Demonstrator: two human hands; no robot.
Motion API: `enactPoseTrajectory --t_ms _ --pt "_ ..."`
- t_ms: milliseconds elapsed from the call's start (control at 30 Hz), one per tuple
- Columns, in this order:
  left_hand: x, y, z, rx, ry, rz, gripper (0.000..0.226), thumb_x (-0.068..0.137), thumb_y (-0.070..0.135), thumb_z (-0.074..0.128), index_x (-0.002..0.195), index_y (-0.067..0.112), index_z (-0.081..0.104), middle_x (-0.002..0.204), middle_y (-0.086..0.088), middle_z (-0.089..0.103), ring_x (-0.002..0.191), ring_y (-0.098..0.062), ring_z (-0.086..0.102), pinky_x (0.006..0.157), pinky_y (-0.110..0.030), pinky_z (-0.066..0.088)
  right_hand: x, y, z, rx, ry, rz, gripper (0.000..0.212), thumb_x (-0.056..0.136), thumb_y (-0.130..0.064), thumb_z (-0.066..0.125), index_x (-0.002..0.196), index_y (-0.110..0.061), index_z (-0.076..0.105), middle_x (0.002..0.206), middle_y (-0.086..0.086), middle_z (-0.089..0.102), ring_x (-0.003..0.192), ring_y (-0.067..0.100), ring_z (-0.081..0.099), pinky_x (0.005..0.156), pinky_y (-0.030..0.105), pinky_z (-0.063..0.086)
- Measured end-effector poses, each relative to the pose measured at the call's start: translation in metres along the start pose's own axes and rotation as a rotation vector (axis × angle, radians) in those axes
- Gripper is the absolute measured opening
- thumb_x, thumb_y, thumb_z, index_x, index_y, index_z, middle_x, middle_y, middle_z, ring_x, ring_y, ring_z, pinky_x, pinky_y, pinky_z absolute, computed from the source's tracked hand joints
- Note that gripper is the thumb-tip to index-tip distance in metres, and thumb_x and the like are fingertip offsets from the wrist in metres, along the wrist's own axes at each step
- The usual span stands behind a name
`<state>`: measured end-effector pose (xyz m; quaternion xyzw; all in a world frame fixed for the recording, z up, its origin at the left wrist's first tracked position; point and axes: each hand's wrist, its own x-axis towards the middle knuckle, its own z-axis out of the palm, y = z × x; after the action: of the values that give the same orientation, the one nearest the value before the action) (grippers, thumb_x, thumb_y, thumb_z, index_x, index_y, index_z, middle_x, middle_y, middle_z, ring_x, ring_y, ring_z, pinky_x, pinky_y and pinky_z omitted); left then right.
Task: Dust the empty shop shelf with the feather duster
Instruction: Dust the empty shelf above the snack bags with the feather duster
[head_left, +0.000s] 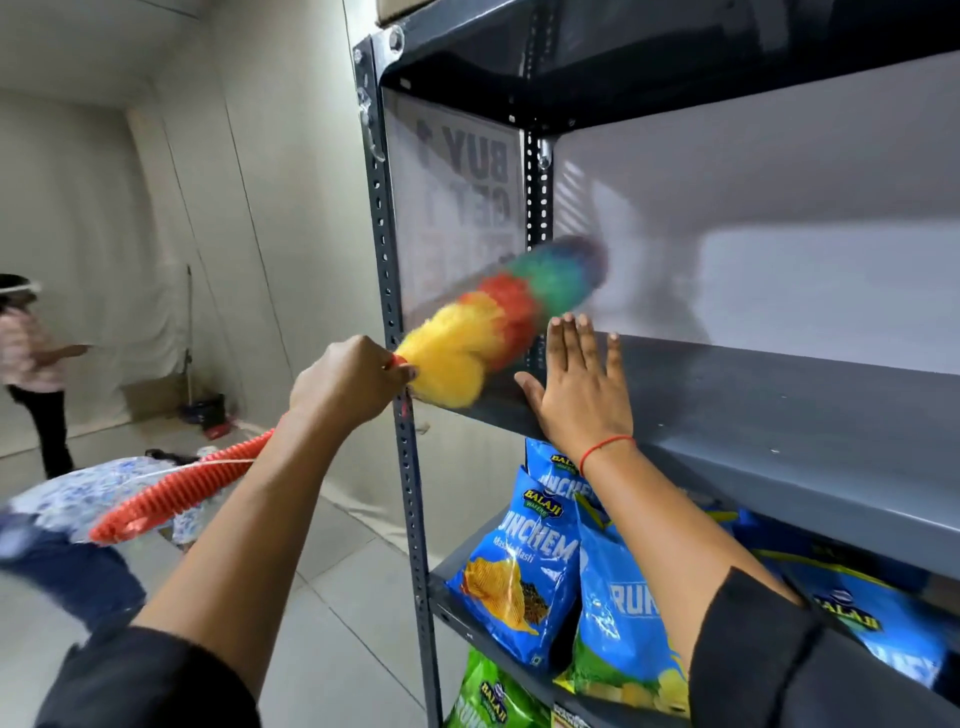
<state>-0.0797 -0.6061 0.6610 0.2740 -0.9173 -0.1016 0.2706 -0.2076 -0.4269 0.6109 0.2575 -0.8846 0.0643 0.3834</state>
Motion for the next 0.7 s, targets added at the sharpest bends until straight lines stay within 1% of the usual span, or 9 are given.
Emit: enactPoseTrajectory --t_ms 67,133,233,333,433,500,567,633,700 --pt "-0.003 -0.005 0.001 0.040 -0.065 0.022 0.038 0.086 0.051 0.056 0.092 0.018 0.073 0.083 -0.009 0.065 0.079 -0.032 0.063 0.064 -0.028 0.045 0.000 0.000 -0.001 0.009 0.010 -0.013 0.073 0.096 -0.051 0.023 0.144 -0.002 0.000 0.154 0.017 0.005 0.140 0.026 -0.004 0.109 0.045 -0.011" --pt "-0.005 -0.010 0.002 0.113 -0.079 -0.001 0.040 0.086 0.052 0.055 0.095 0.018 0.072 0.085 -0.009 0.066 0.078 -0.032 0.064 0.065 -0.030 0.047 0.000 0.002 -0.001 0.019 0.015 -0.015 0.072 0.096 -0.050 0.024 0.144 -0.001 0.002 0.153 0.017 0.007 0.140 0.025 -0.003 0.109 0.045 -0.012" --pt "-0.010 -0.010 0.002 0.106 0.016 -0.019 0.040 0.088 0.050 0.053 0.091 0.014 0.071 0.086 -0.011 0.067 0.077 -0.033 0.065 0.065 -0.031 0.049 0.000 0.003 0.004 0.033 0.032 -0.015 0.071 0.096 -0.049 0.023 0.144 0.000 0.005 0.153 0.017 0.011 0.140 0.026 0.000 0.109 0.045 -0.011" --pt "-0.014 -0.008 0.004 0.023 0.026 0.028 0.037 0.089 0.050 0.053 0.091 0.019 0.072 0.081 -0.010 0.067 0.076 -0.034 0.065 0.062 -0.030 0.047 0.000 0.001 0.005 0.079 0.124 0.005 0.073 0.092 -0.051 0.020 0.141 0.002 0.020 0.148 0.020 0.026 0.138 0.030 0.015 0.109 0.046 -0.005" --pt "-0.012 -0.009 0.006 0.070 -0.043 0.023 0.036 0.088 0.051 0.054 0.092 0.021 0.072 0.086 -0.009 0.069 0.078 -0.032 0.065 0.063 -0.030 0.049 -0.003 0.004 0.003 0.092 0.133 -0.017 0.070 0.095 -0.049 0.026 0.142 0.002 0.016 0.150 0.020 0.020 0.139 0.029 0.010 0.108 0.045 -0.010" --pt "-0.012 -0.008 0.007 0.088 -0.019 -0.016 0.037 0.087 0.051 0.054 0.096 0.019 0.072 0.088 -0.009 0.067 0.081 -0.033 0.065 0.066 -0.031 0.049 -0.006 0.008 0.002 0.100 0.166 -0.015 0.068 0.095 -0.045 0.035 0.140 0.004 0.022 0.147 0.021 0.027 0.137 0.031 0.018 0.108 0.048 -0.002" --pt "-0.014 0.000 0.008 0.026 0.013 0.017 0.036 0.088 0.049 0.055 0.093 0.018 0.073 0.079 -0.008 0.063 0.079 -0.033 0.063 0.065 -0.030 0.045 -0.009 0.012 -0.001 0.115 0.238 0.016 0.066 0.091 -0.045 0.033 0.135 0.004 0.035 0.139 0.022 0.041 0.131 0.033 0.033 0.107 0.052 0.011" --pt "-0.018 0.010 0.007 -0.092 -0.038 0.127 0.032 0.088 0.045 0.057 0.091 0.020 0.075 0.066 -0.002 0.061 0.072 -0.029 0.061 0.064 -0.032 0.046 -0.014 0.014 -0.005 0.171 0.318 0.005 0.065 0.091 -0.044 0.030 0.137 0.002 0.034 0.141 0.019 0.039 0.133 0.031 0.028 0.110 0.051 0.008" --pt "-0.021 0.022 0.005 -0.103 -0.172 0.268 0.028 0.088 0.044 0.058 0.095 0.022 0.075 0.068 -0.003 0.065 0.070 -0.024 0.062 0.068 -0.035 0.052 -0.019 0.016 -0.011 0.198 0.394 -0.033 0.063 0.095 -0.044 0.025 0.142 -0.002 0.023 0.146 0.013 0.029 0.139 0.024 0.011 0.110 0.049 0.001"
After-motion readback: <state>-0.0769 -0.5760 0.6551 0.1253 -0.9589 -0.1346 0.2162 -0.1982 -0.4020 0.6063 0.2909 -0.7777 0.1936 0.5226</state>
